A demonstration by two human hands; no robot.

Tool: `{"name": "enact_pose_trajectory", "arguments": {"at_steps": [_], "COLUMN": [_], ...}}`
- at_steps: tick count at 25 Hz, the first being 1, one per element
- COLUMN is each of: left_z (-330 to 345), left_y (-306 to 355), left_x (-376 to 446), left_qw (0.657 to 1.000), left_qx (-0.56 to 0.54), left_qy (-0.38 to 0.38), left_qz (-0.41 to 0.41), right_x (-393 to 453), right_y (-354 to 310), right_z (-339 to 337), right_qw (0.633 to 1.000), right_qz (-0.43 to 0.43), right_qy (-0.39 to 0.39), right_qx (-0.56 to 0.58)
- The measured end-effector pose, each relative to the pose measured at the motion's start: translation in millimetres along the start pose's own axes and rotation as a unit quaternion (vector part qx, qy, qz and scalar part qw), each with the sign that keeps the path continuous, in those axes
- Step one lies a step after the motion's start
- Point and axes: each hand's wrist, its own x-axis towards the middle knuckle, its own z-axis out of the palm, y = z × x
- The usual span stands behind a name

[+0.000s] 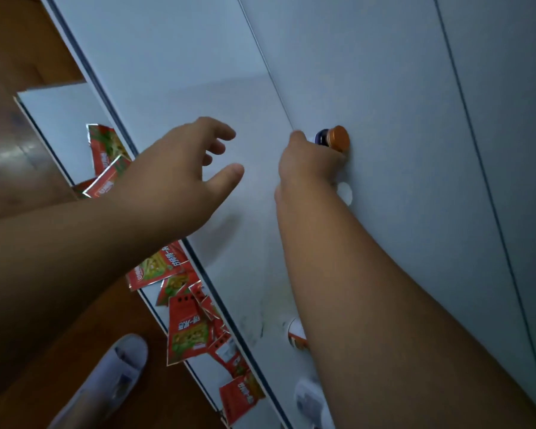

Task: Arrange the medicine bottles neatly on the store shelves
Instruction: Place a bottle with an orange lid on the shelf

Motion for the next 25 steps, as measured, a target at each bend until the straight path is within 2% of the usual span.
{"name": "enact_pose_trajectory", "arguments": {"at_steps": [3, 7, 8, 11, 14, 19, 21, 23, 25], "left_z": [5.8, 7.1, 3.7, -20.0, -59.3, -166.7, -208.2, -238.7, -266.8], "left_y": [-6.4, -14.3, -13.7, -2.8, 17.7, 94.6, 134.5, 166.3, 196.0], "left_x": [19.6, 24.5, 21.0, -2.8, -42.5, -132.7, -167.3, -192.4, -208.6], "left_qw": [1.000, 0.999, 0.999, 1.000, 0.999, 0.996, 0.992, 0.995, 0.997], "left_qx": [-0.009, 0.011, 0.015, 0.005, -0.013, 0.091, 0.113, 0.076, 0.035], "left_qy": [0.008, 0.003, 0.003, 0.008, 0.003, -0.023, -0.054, -0.063, -0.071], "left_qz": [0.021, 0.031, 0.028, -0.001, -0.029, 0.000, 0.005, -0.009, -0.016], "right_x": [24.4, 19.2, 4.7, -53.4, -117.5, -235.3, -282.2, -316.4, -344.0], "right_y": [1.4, -0.6, 1.1, 12.8, 1.9, -70.0, -106.7, -137.2, -163.8], "right_z": [14.3, 17.8, 15.6, -1.2, -33.9, -103.3, -133.2, -156.5, -176.8], "right_qw": [0.998, 0.996, 0.996, 0.994, 0.967, 0.928, 0.892, 0.857, 0.861], "right_qz": [0.068, 0.008, -0.006, -0.008, 0.027, 0.093, 0.134, 0.155, 0.125], "right_qy": [0.006, 0.070, 0.063, -0.074, -0.198, -0.301, -0.359, -0.409, -0.413], "right_qx": [0.016, 0.054, 0.056, 0.083, 0.160, 0.199, 0.239, 0.273, 0.269]}}
